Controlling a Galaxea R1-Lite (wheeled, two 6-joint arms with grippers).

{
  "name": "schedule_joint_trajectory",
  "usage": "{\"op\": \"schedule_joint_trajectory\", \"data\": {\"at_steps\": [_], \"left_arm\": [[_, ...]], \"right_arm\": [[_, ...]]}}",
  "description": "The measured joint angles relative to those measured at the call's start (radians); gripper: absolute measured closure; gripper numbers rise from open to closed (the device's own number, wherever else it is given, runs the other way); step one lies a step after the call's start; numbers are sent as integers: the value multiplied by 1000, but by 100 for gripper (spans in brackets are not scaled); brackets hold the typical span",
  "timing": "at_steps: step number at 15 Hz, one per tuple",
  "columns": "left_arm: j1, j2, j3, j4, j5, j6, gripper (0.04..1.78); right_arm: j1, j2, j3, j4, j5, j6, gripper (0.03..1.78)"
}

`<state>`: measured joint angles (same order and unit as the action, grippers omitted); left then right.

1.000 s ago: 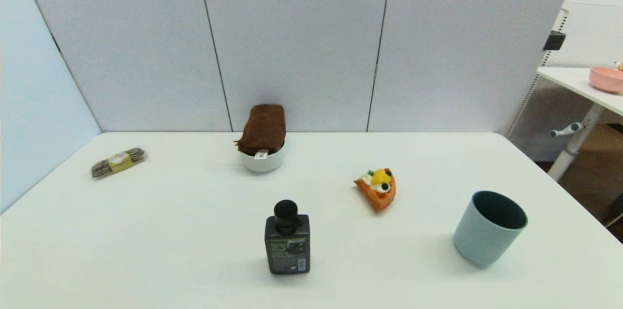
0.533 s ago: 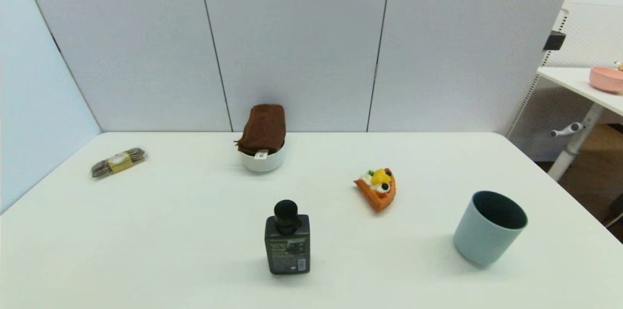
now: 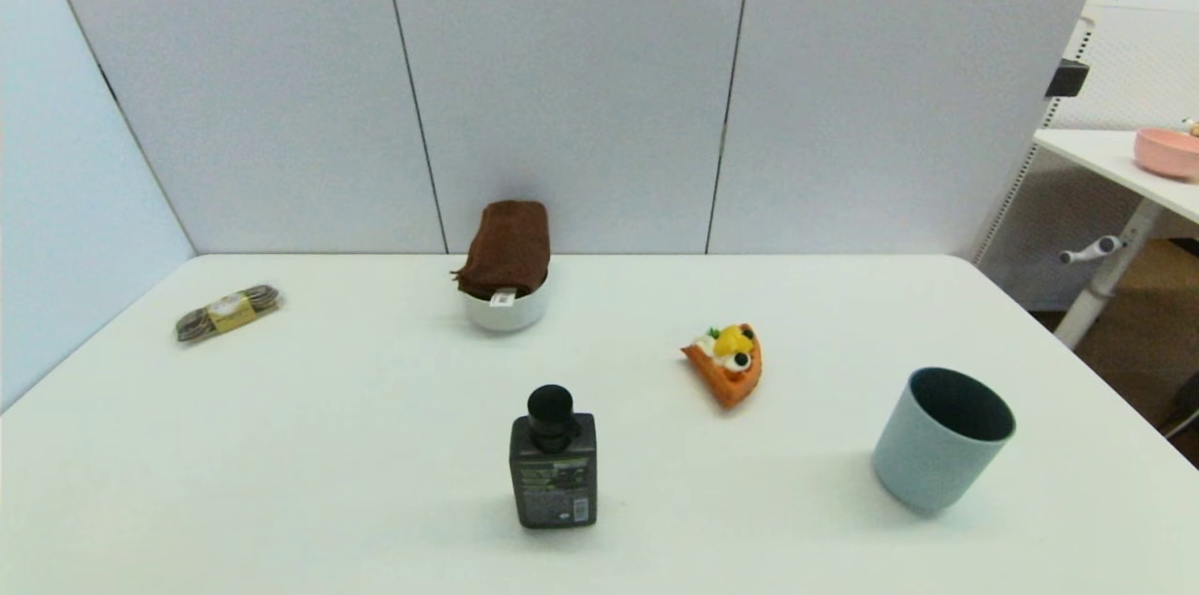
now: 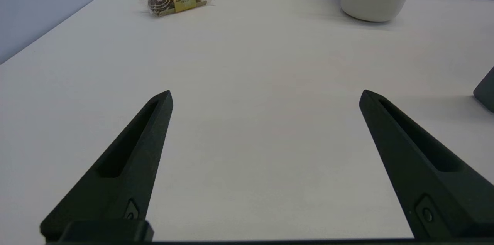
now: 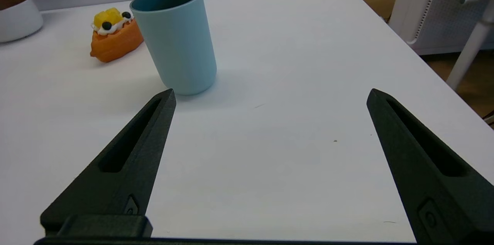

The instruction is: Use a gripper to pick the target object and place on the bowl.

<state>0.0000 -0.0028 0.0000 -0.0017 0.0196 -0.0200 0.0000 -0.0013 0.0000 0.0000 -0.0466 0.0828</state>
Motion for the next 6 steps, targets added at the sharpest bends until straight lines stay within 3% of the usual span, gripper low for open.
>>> {"op": "schedule_joint_trajectory", "data": {"at_steps": [6], "left_arm": [[0,0,0,0,0,1,11]], "right_arm": [[0,0,0,0,0,8,10]]}}
